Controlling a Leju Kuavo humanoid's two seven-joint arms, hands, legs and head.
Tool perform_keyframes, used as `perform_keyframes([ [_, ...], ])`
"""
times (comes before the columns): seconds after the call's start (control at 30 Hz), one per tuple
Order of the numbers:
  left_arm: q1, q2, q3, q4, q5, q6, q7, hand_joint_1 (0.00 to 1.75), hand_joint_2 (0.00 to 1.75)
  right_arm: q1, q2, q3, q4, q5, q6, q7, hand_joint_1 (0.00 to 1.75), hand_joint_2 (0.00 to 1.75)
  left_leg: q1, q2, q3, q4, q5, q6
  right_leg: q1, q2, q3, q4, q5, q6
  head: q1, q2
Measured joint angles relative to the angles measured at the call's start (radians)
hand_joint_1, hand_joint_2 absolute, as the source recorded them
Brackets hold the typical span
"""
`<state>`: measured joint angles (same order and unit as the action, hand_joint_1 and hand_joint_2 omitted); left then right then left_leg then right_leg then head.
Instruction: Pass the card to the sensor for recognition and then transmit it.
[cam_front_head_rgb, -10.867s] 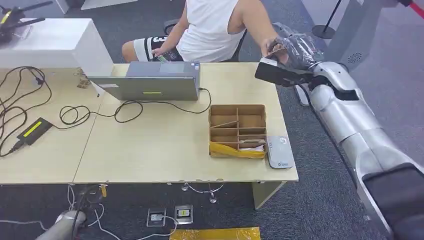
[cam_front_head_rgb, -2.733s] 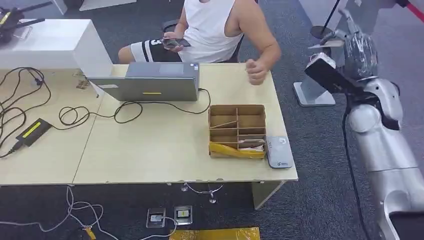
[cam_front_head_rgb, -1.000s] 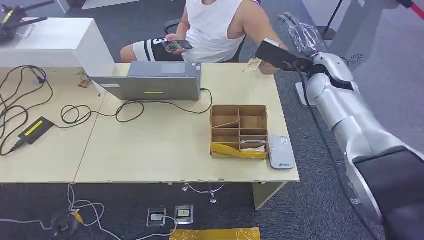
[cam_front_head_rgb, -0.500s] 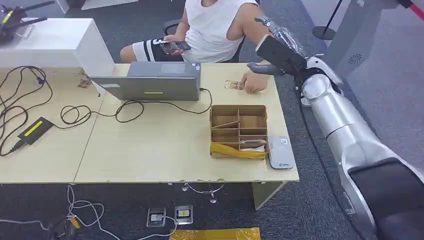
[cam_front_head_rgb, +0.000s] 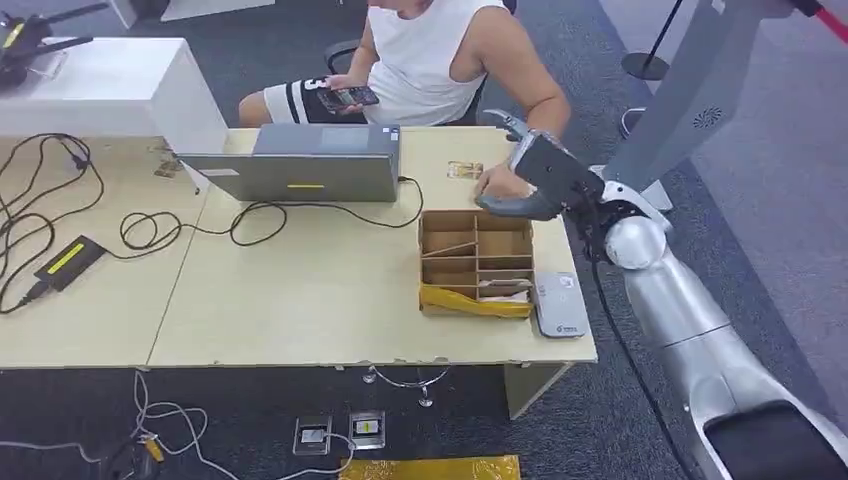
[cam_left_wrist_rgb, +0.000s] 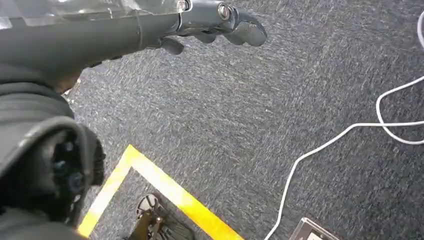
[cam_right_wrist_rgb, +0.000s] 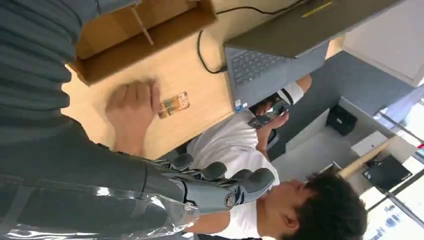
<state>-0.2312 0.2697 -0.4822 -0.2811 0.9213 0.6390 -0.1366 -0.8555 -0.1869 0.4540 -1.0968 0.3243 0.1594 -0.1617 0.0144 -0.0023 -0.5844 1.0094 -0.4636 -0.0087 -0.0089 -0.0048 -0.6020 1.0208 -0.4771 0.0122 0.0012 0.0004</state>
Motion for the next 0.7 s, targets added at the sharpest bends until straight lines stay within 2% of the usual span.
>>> perform_keyframes([
  [0.33, -0.002, -0.046, 0.006, -0.002, 0.018, 0.035, -0.010, 0.00, 0.00, 0.170, -0.045, 0.016, -0.143, 0.077, -0.051, 0.054, 0.00, 1.75, 0.000, 0.001, 0.001, 0.000, 0.000, 0.000, 0.000, 0.002, 0.001, 0.000, 0.000, 0.000, 0.000, 0.000],
  [0.53, -0.010, -0.082, 0.006, -0.002, 0.017, 0.052, -0.010, 0.00, 0.00, 0.237, -0.062, 0.026, -0.185, 0.259, -0.123, 0.092, 0.00, 1.75, 0.000, 0.001, 0.001, 0.000, 0.000, 0.000, 0.000, 0.002, 0.001, 0.000, 0.000, 0.000, 0.000, 0.000],
  [0.7, -0.010, -0.106, 0.006, -0.002, 0.016, 0.052, -0.007, 0.00, 0.00, 0.269, -0.071, 0.029, -0.191, 0.330, -0.143, 0.103, 0.00, 1.75, 0.000, 0.002, 0.001, 0.000, 0.000, 0.000, 0.000, 0.002, 0.001, 0.000, 0.000, 0.000, 0.000, 0.000],
])
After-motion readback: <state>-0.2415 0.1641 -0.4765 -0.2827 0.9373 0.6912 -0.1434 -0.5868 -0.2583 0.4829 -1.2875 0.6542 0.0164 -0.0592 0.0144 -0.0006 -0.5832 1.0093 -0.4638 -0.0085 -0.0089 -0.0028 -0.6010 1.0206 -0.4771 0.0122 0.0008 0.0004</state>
